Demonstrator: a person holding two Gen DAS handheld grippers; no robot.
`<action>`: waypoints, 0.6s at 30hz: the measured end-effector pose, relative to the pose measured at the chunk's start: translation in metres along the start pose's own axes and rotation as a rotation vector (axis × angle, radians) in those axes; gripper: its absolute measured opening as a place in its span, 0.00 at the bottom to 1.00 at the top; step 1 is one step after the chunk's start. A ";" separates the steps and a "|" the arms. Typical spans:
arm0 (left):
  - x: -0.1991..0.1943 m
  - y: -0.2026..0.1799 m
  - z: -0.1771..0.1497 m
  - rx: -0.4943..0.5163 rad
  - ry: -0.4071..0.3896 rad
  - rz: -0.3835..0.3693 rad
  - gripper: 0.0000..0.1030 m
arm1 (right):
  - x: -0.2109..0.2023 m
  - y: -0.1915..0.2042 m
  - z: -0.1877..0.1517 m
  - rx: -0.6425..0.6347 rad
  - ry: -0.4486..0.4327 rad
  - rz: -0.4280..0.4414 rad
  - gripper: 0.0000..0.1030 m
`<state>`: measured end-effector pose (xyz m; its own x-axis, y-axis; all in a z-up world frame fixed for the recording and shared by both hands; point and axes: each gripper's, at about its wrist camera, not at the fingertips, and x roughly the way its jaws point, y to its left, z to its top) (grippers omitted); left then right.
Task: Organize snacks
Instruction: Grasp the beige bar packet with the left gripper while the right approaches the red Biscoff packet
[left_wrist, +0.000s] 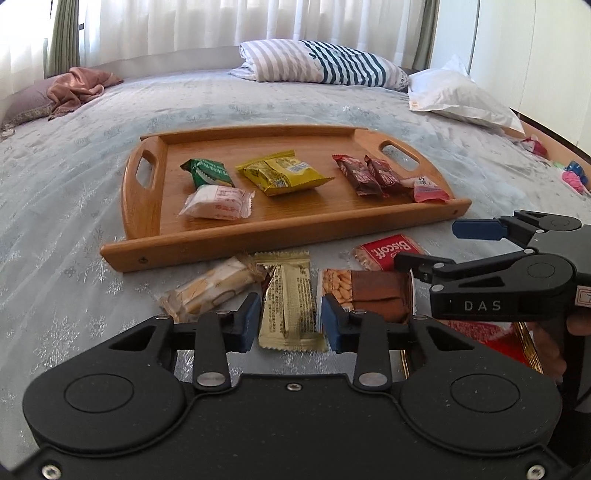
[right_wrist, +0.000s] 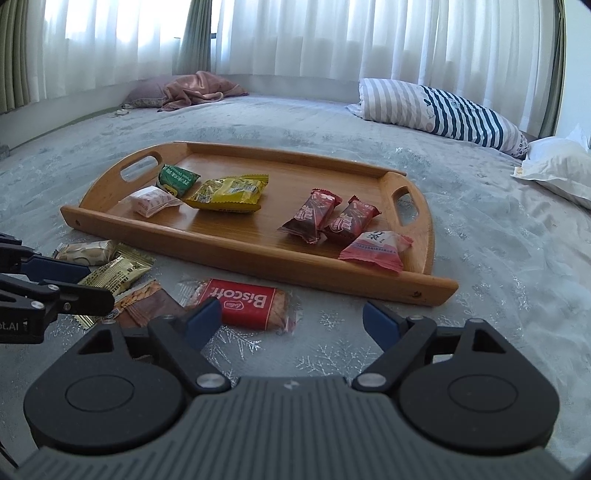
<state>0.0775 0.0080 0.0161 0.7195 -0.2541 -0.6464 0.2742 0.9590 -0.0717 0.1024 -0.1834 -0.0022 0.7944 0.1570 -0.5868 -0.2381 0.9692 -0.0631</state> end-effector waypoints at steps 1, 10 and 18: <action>0.001 -0.001 0.001 0.002 -0.005 0.007 0.33 | 0.001 0.000 0.000 0.003 0.003 0.003 0.89; 0.016 0.005 0.005 -0.053 -0.005 0.014 0.36 | 0.007 -0.003 -0.001 0.031 0.020 0.033 0.89; 0.012 0.008 0.007 -0.064 0.010 -0.002 0.29 | 0.009 -0.005 0.000 0.043 0.029 0.046 0.89</action>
<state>0.0934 0.0117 0.0132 0.7121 -0.2551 -0.6541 0.2340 0.9646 -0.1215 0.1106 -0.1864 -0.0077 0.7665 0.1963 -0.6115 -0.2490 0.9685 -0.0012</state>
